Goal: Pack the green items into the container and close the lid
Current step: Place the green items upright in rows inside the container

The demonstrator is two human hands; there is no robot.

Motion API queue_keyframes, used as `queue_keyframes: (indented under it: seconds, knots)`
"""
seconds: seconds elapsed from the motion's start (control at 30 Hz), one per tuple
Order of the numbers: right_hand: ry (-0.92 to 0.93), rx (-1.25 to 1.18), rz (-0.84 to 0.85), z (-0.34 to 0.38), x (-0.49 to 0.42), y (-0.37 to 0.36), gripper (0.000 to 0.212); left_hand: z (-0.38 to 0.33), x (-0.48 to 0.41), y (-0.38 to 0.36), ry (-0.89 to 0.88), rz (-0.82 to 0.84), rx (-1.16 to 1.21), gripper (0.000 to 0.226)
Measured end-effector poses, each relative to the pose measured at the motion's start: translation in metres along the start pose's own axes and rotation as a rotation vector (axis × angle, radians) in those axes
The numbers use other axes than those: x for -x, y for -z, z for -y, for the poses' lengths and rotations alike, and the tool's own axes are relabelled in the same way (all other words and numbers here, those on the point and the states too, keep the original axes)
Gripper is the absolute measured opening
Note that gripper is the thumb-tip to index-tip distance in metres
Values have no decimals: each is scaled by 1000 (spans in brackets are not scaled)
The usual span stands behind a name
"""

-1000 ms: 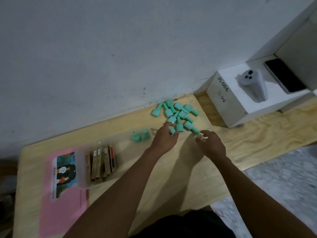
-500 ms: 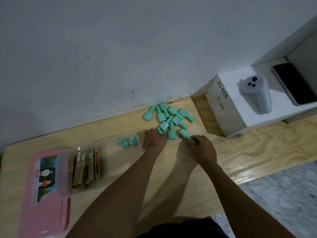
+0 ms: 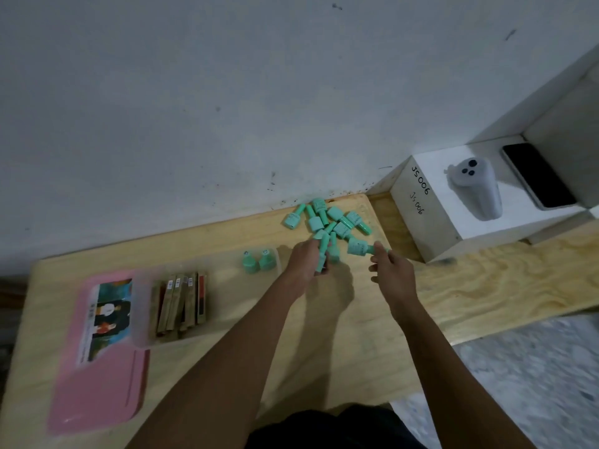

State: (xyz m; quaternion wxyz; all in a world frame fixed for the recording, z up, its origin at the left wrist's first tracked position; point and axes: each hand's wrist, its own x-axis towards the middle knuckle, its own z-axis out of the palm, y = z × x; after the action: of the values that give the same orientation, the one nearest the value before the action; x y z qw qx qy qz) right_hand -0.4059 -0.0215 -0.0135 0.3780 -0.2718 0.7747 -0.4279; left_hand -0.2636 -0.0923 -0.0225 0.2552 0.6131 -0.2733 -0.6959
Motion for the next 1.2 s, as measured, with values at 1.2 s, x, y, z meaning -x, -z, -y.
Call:
queue_keyframes:
  seconds: [1.2]
  knots:
    - [652,891,2,0,51,-151,24,42,36,155,-646,-369,-691,26]
